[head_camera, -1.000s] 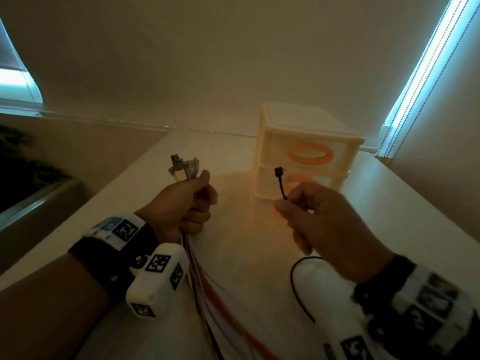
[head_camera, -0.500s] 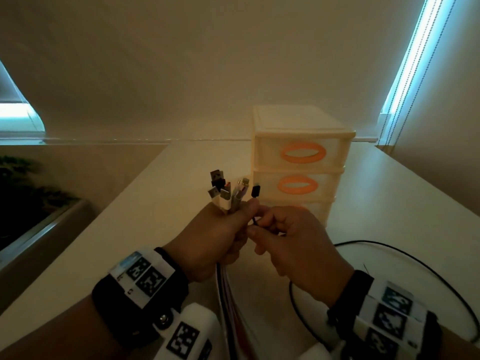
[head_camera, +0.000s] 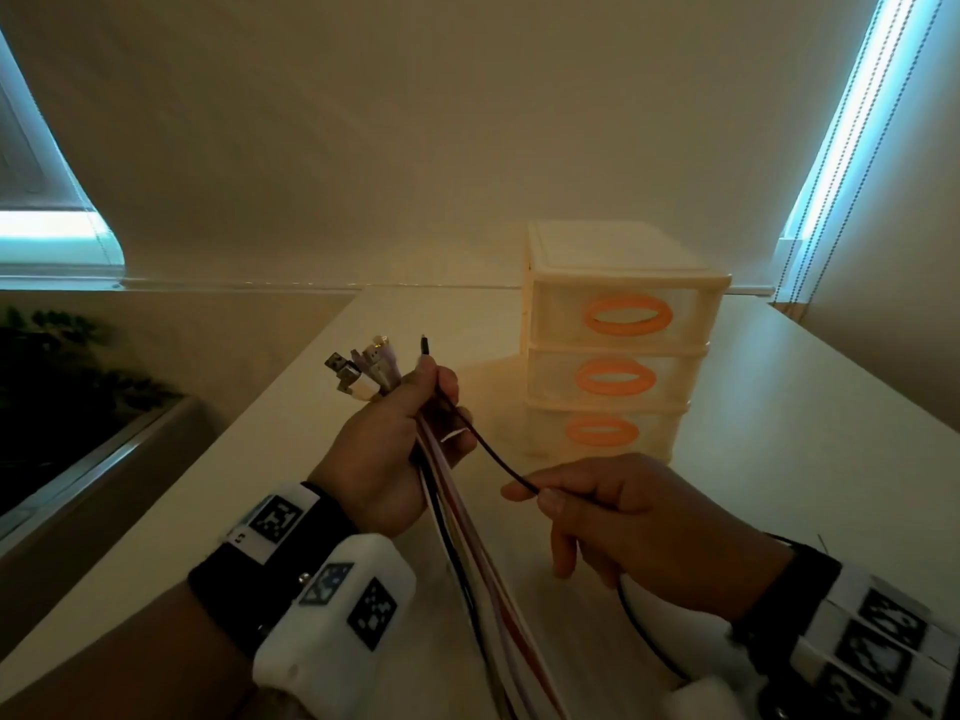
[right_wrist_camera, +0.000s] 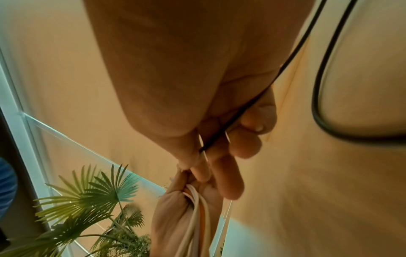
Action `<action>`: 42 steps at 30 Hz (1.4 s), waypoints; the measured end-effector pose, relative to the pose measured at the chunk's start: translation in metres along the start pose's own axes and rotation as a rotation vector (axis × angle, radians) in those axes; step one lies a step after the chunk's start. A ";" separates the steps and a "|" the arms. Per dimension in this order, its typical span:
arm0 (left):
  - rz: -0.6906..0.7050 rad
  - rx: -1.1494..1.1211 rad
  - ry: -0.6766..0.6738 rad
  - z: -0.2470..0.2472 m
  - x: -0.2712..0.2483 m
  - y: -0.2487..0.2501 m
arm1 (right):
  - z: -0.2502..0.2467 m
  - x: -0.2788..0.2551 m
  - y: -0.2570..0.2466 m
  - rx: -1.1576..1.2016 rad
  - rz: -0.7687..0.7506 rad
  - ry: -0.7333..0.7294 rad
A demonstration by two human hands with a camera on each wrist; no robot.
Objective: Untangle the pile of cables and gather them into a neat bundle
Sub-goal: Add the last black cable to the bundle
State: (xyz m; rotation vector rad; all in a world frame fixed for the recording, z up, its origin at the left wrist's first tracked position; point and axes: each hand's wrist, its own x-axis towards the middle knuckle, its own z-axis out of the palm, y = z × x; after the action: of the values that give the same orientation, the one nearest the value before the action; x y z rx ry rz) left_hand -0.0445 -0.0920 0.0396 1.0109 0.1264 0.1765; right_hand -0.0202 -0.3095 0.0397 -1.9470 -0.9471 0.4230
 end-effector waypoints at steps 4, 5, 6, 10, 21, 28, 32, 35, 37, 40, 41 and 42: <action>-0.023 -0.289 -0.122 0.003 -0.003 0.006 | -0.005 0.000 0.002 -0.090 0.080 -0.026; -0.022 -0.333 -0.140 0.005 -0.005 0.009 | -0.008 0.001 0.005 -0.144 0.108 -0.004; -0.021 -0.352 -0.144 0.006 -0.006 0.010 | -0.012 0.002 0.008 -0.192 0.143 0.031; -0.143 -0.171 -0.219 0.008 -0.012 0.011 | -0.028 0.006 0.018 -0.232 0.258 0.328; -0.232 0.012 -0.485 0.015 -0.020 -0.008 | 0.009 -0.001 -0.015 -0.105 -0.225 0.443; -0.092 -0.283 -0.175 0.020 -0.015 -0.007 | 0.004 0.005 -0.002 -0.135 -0.102 0.260; -0.109 -0.303 -0.169 0.018 -0.010 -0.008 | -0.001 0.008 0.008 -0.213 -0.002 0.348; -0.115 -0.333 -0.180 0.015 -0.008 -0.006 | 0.001 0.004 0.004 -0.194 -0.056 0.179; -0.102 -0.363 -0.197 0.012 -0.007 -0.002 | -0.004 0.003 0.005 -0.224 -0.011 0.076; -0.105 -0.390 -0.213 0.008 -0.005 0.000 | -0.016 0.005 0.014 -0.316 0.122 0.117; -0.108 -0.393 -0.216 0.007 -0.005 0.000 | -0.019 0.005 0.017 -0.314 0.132 0.140; -0.111 -0.394 -0.218 0.007 -0.004 0.000 | -0.021 0.005 0.019 -0.279 0.125 0.134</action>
State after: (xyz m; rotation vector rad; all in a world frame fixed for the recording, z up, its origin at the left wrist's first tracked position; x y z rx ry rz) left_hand -0.0473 -0.0985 0.0427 0.6225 -0.0511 -0.0124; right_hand 0.0044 -0.3238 0.0360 -2.2660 -0.8356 0.2362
